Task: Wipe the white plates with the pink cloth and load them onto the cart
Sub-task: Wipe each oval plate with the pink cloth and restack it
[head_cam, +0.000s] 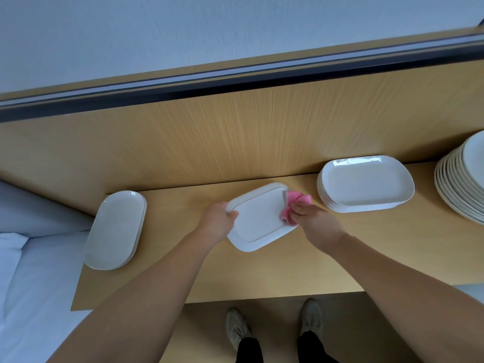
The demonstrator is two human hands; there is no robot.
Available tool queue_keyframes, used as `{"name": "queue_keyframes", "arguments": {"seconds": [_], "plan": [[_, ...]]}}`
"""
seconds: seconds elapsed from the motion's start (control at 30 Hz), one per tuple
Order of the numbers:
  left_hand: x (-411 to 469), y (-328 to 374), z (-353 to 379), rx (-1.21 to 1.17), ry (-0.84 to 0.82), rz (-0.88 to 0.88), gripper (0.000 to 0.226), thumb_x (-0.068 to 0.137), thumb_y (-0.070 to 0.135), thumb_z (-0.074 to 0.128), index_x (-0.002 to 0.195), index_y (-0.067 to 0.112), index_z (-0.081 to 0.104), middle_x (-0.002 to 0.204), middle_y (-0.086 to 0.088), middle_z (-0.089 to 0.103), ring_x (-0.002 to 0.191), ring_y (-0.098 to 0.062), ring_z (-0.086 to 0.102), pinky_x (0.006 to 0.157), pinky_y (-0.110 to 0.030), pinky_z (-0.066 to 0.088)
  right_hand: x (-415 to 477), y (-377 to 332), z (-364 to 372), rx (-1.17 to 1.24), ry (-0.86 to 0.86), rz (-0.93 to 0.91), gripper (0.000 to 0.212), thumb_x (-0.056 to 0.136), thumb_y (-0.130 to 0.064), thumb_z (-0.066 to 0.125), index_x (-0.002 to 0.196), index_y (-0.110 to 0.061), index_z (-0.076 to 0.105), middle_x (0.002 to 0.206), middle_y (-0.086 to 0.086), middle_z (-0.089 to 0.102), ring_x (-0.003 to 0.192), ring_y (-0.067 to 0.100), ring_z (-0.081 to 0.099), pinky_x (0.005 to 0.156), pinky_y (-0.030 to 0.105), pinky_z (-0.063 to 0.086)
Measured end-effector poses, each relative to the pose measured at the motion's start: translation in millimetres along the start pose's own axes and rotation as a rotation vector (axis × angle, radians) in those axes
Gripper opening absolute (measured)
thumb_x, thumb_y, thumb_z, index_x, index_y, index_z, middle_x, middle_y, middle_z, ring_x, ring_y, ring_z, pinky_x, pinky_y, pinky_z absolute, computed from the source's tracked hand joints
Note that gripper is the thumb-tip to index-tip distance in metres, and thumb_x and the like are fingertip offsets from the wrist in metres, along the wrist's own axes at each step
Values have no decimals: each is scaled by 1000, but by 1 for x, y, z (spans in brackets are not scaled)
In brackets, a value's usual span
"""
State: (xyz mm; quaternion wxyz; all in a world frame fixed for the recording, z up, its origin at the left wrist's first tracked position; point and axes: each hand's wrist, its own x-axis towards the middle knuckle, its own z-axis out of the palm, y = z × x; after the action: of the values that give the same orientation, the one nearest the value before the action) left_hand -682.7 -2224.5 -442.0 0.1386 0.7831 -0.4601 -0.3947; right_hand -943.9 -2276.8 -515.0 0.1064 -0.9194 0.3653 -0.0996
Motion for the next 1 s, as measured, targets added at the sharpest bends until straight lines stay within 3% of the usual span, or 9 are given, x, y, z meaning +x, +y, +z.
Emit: {"name": "queue_keyframes", "arguments": {"seconds": [0.1,0.2,0.5,0.7,0.8,0.87,1.0], "plan": [[4,-2,-1,22,5,-8,12,97,23,51,96,14,60,81,1,57,68,-14,51,52,-24,35,6,-30,-8,8,101,-140,47,57,8,79,100,-10,74,112,7,70,99,27,68,81,35,57],[8,-4,-1,22,-5,-11,16,96,21,53,99,11,64,87,-4,62,74,-19,54,58,-25,38,7,-62,8,65,67,-306,49,63,4,83,110,-11,73,124,12,66,112,30,64,94,42,51],[9,-7,-3,17,-40,-11,13,96,23,53,96,15,63,83,-1,61,75,-20,57,61,-26,42,1,-45,16,66,17,-236,57,55,1,88,108,-14,74,119,4,69,109,21,67,94,33,49],[6,-11,3,30,-4,-13,16,97,24,50,101,13,62,91,-3,62,79,-20,56,60,-27,41,4,-22,0,50,31,-73,53,45,13,78,92,-10,75,104,7,73,90,27,71,66,34,61],[7,-11,5,36,-14,-4,19,97,22,51,106,13,65,96,-5,66,82,-21,59,66,-28,46,18,-39,-4,32,65,-147,42,62,9,62,97,-10,75,112,9,71,101,28,69,83,38,57],[6,-12,7,26,-17,-1,19,97,21,51,106,12,66,95,-5,65,81,-22,58,68,-27,46,26,-50,4,17,17,-232,50,60,12,67,106,-8,74,120,13,67,111,30,65,92,42,51],[6,-16,9,33,-11,-20,21,97,23,52,109,11,65,100,-6,67,84,-21,59,66,-26,44,20,-34,12,56,-45,-142,65,50,17,76,110,-10,73,124,11,66,109,31,66,88,38,50]]}}
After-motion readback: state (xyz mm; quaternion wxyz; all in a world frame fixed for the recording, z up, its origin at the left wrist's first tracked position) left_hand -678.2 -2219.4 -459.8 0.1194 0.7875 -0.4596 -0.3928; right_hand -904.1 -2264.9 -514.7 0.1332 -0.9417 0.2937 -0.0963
